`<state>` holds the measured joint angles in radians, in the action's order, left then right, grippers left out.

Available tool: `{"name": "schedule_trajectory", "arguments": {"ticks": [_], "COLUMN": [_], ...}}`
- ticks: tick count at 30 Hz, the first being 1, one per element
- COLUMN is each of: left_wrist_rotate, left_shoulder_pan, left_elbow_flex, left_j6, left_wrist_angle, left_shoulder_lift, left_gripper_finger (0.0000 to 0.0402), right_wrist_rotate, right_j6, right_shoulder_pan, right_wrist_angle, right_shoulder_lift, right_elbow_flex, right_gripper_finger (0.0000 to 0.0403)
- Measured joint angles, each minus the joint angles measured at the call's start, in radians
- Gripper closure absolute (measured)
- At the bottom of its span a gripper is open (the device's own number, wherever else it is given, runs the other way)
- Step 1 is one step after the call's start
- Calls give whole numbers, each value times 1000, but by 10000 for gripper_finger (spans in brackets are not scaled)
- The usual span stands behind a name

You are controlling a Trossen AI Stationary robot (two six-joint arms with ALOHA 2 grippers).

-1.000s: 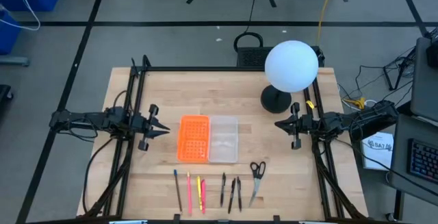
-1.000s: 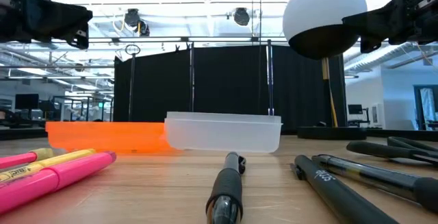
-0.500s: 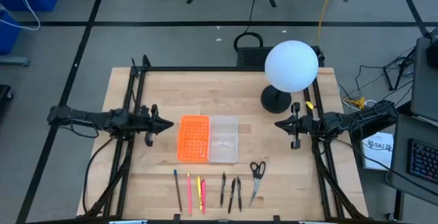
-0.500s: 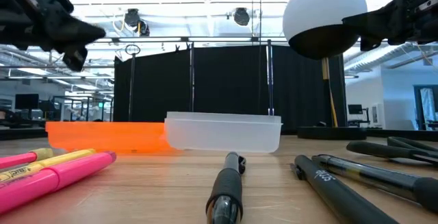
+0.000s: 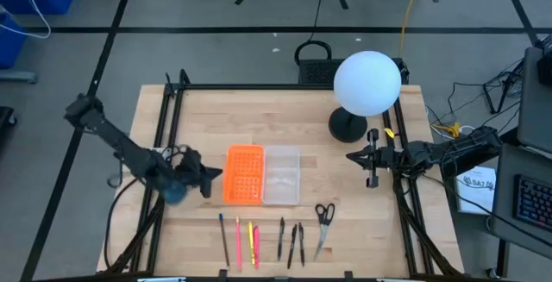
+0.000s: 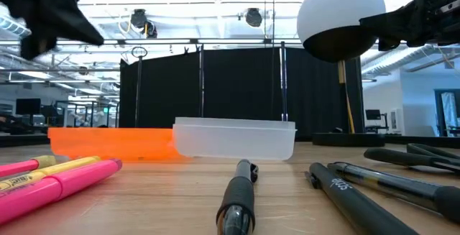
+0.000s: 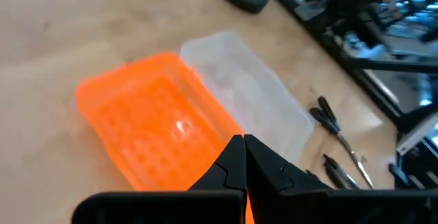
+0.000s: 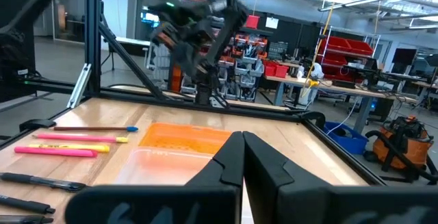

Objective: Pick & place school supplies into a supply box
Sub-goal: Put the brown pencil into the supply box

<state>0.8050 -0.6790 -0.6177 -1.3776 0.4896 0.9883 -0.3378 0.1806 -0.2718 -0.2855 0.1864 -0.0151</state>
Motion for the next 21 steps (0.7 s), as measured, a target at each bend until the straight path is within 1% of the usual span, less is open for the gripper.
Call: {"name": "schedule_trajectory", "arguments": {"ticks": [2, 4, 6, 8, 11, 13, 15, 17, 21], "left_wrist_rotate": [-11, -72, -171, -296, -502, -620, -697, -722, -715], "left_shoulder_pan": [-28, -39, -39, -39, -39, -39, -39, -39, -38], "left_elbow_flex": [-128, -253, -372, -476, -598, -644, -677, -703, -715], "left_j6": [-136, -277, -417, -542, -692, -777, -810, -819, -803], "left_wrist_angle": [129, 269, 422, 563, 694, 716, 708, 696, 611], "left_shoulder_lift": [134, 261, 379, 486, 620, 682, 723, 753, 771], "left_gripper_finger": [400, 400, 400, 400, 400, 400, 399, 398, 397], "right_wrist_rotate": [0, 0, 0, 0, 0, 0, 0, 0, 0], "right_j6": [0, -9, -10, -11, -13, -29, -43, -42, -40], "right_shoulder_pan": [0, 0, 0, 0, 0, 0, 0, 0, 0], "right_wrist_angle": [1, 3, 6, 7, 9, 19, 28, 31, 28], "right_shoulder_lift": [0, 0, 0, 0, 0, 0, 0, 0, 0], "right_elbow_flex": [0, 0, 0, 0, 0, 0, 0, 0, 0], "right_gripper_finger": [403, 403, 403, 403, 403, 403, 403, 403, 403]}}
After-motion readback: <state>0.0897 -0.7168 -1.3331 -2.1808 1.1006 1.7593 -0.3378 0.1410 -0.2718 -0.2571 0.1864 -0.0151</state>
